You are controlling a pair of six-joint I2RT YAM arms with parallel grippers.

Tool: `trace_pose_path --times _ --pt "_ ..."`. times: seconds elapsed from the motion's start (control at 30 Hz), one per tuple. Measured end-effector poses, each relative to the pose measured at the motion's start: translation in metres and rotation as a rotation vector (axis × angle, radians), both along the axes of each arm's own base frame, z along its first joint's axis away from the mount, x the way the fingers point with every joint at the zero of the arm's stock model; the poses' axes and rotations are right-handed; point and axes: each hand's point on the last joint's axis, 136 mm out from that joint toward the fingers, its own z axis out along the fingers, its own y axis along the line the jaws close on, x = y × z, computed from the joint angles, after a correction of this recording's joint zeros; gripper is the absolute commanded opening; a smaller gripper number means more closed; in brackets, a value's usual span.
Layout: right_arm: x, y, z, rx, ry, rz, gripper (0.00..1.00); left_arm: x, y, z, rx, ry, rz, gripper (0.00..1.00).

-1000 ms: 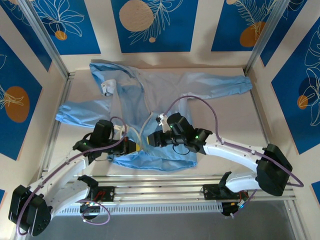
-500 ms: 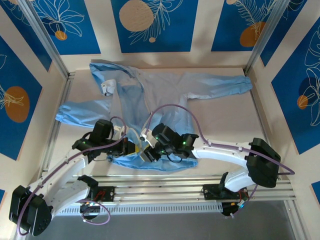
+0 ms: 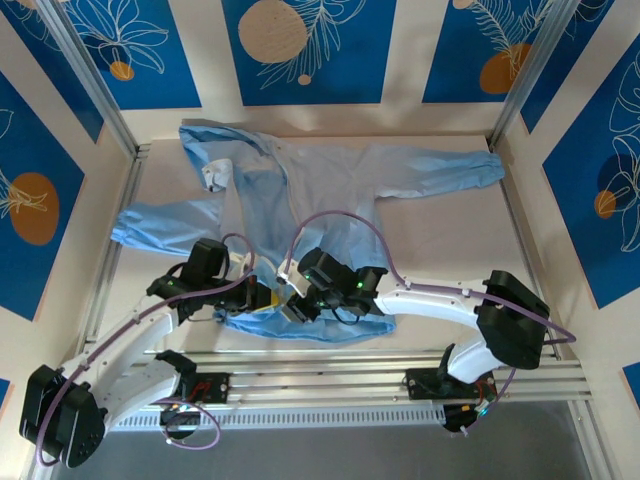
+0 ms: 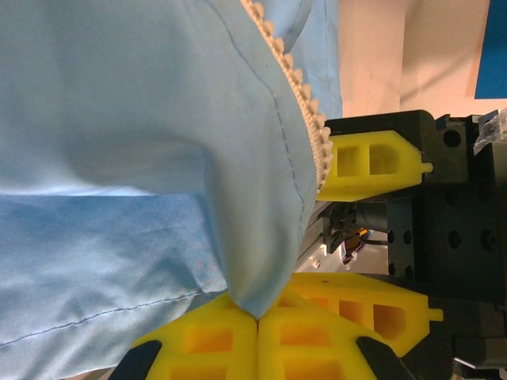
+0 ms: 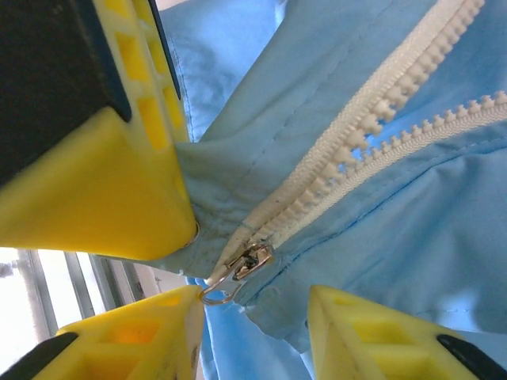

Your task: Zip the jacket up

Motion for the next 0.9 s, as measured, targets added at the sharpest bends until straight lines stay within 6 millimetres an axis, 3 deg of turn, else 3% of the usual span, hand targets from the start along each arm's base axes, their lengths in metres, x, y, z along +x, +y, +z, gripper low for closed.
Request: trace_pose_path --times 0.9 --pt "0.0036 -0.0053 -0.0089 -0.046 -0.009 -0.008 0.30 -0.0001 0.0003 -0.0033 0.009 -0.004 -0.013 0.00"
